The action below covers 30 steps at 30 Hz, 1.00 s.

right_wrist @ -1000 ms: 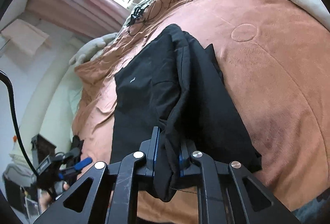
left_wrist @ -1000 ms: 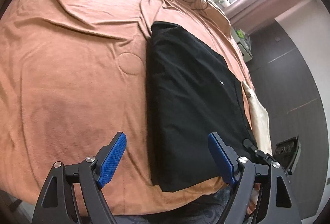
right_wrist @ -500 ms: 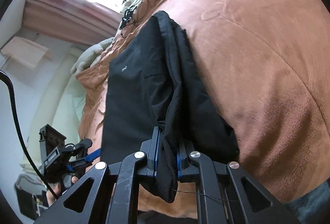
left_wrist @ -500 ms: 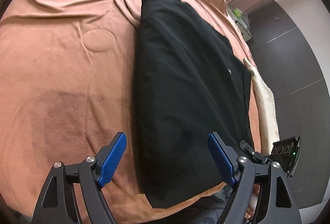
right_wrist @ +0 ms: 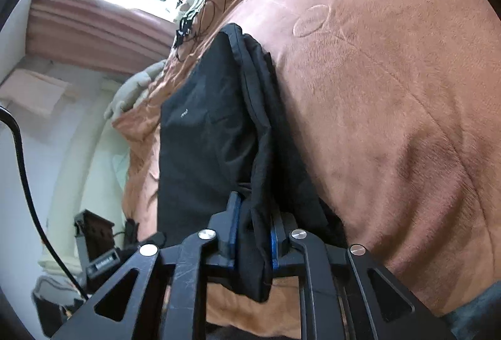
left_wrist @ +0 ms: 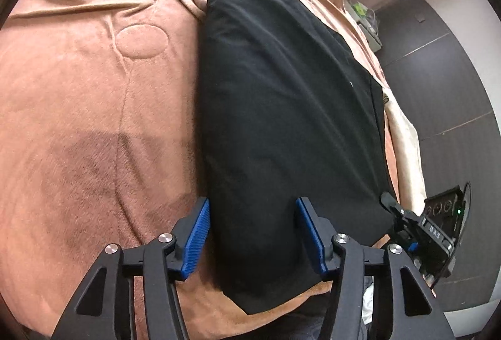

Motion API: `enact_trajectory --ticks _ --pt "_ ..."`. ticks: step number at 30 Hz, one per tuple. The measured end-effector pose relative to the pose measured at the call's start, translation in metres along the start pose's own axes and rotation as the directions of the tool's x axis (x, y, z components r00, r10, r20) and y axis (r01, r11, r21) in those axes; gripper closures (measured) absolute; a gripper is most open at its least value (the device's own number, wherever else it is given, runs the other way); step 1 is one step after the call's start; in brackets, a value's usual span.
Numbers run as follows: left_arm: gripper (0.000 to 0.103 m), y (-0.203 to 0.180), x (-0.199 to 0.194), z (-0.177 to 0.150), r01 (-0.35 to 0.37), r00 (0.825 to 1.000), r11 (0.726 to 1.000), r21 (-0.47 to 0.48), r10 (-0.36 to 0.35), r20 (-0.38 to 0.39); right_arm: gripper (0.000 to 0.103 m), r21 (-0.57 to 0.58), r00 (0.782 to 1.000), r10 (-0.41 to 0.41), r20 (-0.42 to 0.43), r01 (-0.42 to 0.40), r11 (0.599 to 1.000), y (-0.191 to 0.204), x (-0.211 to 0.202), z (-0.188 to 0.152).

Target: Fold large clothes

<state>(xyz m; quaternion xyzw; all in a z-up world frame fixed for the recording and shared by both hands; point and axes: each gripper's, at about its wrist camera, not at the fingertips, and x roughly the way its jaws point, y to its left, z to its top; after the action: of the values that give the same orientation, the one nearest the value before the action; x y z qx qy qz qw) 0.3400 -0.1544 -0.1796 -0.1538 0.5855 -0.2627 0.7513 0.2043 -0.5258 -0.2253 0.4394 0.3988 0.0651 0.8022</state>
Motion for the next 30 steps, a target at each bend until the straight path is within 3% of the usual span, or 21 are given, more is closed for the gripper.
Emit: enact_trajectory --ticks 4,9,11,16,19,21,23,25,27,30 --pt "0.048 0.001 -0.006 -0.003 0.009 1.000 1.000 -0.005 -0.009 0.000 0.077 -0.017 1.000 -0.002 0.006 0.002 1.000 0.002 -0.017 -0.007" --pt "0.048 -0.001 -0.016 -0.016 0.017 1.000 1.000 0.011 -0.017 -0.006 0.077 -0.041 1.000 -0.003 0.005 0.003 0.999 -0.002 -0.031 -0.013" --pt "0.048 -0.005 -0.015 -0.021 0.014 1.000 1.000 0.025 -0.014 -0.011 0.084 -0.056 0.999 -0.047 0.005 0.047 0.997 -0.006 -0.030 -0.016" --pt "0.048 -0.006 -0.005 -0.037 -0.038 0.998 0.998 0.050 0.041 -0.056 0.085 -0.026 0.985 -0.170 -0.005 0.170 0.985 -0.028 -0.022 -0.030" --pt "0.048 -0.005 -0.012 -0.034 -0.029 0.998 0.999 0.039 0.031 -0.059 0.085 0.001 0.989 -0.147 -0.011 0.147 0.989 -0.031 -0.029 -0.031" --pt "0.048 -0.006 -0.016 -0.029 -0.040 0.997 0.998 0.045 0.042 -0.059 0.078 -0.008 0.993 -0.120 0.000 0.120 0.993 -0.026 -0.037 -0.026" --pt "0.048 -0.009 -0.024 -0.021 -0.037 0.999 0.998 0.056 0.038 -0.032 0.053 -0.020 0.994 -0.107 0.011 0.108 0.994 -0.022 -0.045 -0.018" --pt "0.040 -0.011 -0.031 -0.010 -0.010 1.000 0.999 0.046 0.010 -0.009 0.037 -0.030 0.995 -0.094 0.028 0.095 0.995 -0.019 -0.050 -0.011" --pt "0.028 -0.009 -0.036 -0.001 -0.005 1.000 1.000 0.026 0.004 0.014 0.032 -0.040 0.996 -0.083 0.034 0.084 0.996 -0.016 -0.050 -0.001" --pt "0.027 -0.002 -0.039 0.014 -0.022 0.999 1.000 0.018 0.021 0.047 0.027 -0.064 0.998 -0.058 0.015 0.058 0.996 -0.011 -0.041 0.018"
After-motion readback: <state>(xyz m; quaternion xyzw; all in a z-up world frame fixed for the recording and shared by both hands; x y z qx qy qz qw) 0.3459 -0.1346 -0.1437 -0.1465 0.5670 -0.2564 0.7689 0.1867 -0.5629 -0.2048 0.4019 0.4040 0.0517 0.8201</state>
